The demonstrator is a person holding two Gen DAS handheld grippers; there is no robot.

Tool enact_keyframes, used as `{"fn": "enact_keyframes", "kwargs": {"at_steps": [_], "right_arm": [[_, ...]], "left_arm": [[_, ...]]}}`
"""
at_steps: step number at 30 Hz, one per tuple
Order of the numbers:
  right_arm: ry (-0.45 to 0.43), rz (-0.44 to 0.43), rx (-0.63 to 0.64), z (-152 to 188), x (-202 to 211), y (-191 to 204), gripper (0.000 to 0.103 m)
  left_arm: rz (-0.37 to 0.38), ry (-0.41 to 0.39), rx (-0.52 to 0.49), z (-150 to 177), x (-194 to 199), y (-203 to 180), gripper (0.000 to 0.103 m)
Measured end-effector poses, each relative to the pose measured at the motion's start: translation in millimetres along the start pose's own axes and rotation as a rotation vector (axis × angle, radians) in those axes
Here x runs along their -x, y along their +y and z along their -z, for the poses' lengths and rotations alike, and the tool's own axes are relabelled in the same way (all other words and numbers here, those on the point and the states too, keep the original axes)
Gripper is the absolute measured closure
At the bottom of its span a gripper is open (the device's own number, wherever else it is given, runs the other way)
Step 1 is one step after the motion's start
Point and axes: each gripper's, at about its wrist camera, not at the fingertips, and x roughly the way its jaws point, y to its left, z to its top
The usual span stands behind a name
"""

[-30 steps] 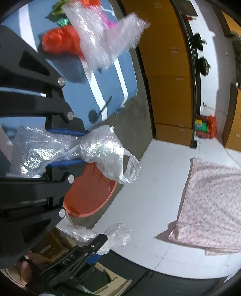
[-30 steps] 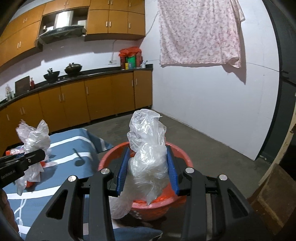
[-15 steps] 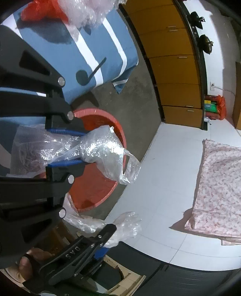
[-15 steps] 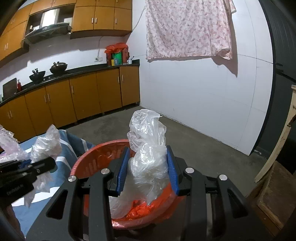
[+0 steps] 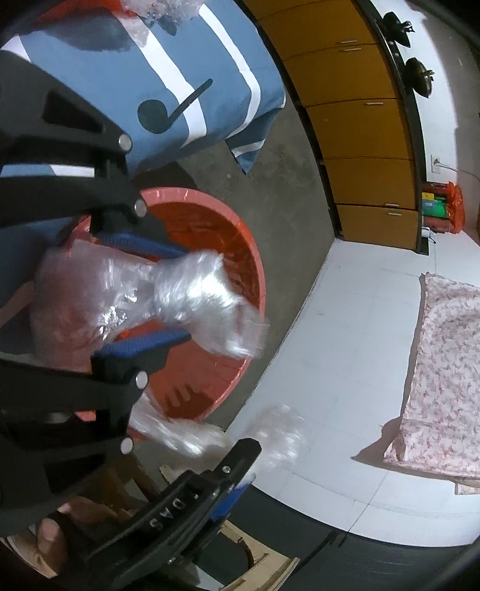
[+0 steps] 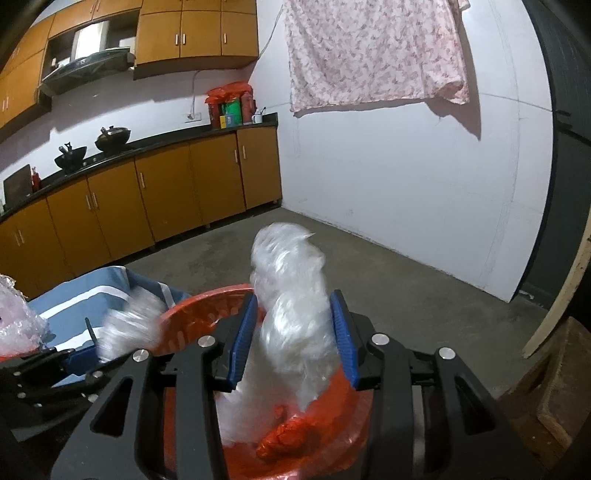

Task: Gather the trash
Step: 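Carry both clear bags to the red basket and open both tools, then grasp the bubble wrap with the right tool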

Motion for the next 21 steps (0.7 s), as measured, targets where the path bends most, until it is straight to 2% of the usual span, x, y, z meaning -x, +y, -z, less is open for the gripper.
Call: {"fn": "enact_keyframes", "kwargs": {"at_steps": [3, 7, 9, 12, 17, 21], "right_arm": [[0.003, 0.0, -0.022, 1, 0, -5, 0.046], [0.014, 0.015, -0.049, 5, 3, -13, 0.041], [0.012, 0.029, -0.039, 9, 8, -13, 0.036], [0.021, 0.027, -0.011, 13, 12, -7, 0.035], [0.038, -0.024, 0.013, 20, 22, 11, 0.035], [0.042, -0.105, 0.046, 21, 36, 44, 0.035]], "left_arm": [[-0.006, 0.007, 0.02, 1, -2, 7, 0.052], [-0.036, 0.006, 0.051, 5, 4, 21, 0.048], [-0.062, -0.007, 0.06, 8, 13, 27, 0.041], [-0.123, -0.041, 0.07, 19, 38, 36, 0.03], [-0.194, -0.076, 0.089, 36, 78, 54, 0.029], [-0.262, -0.121, 0.089, 52, 117, 69, 0.029]]}}
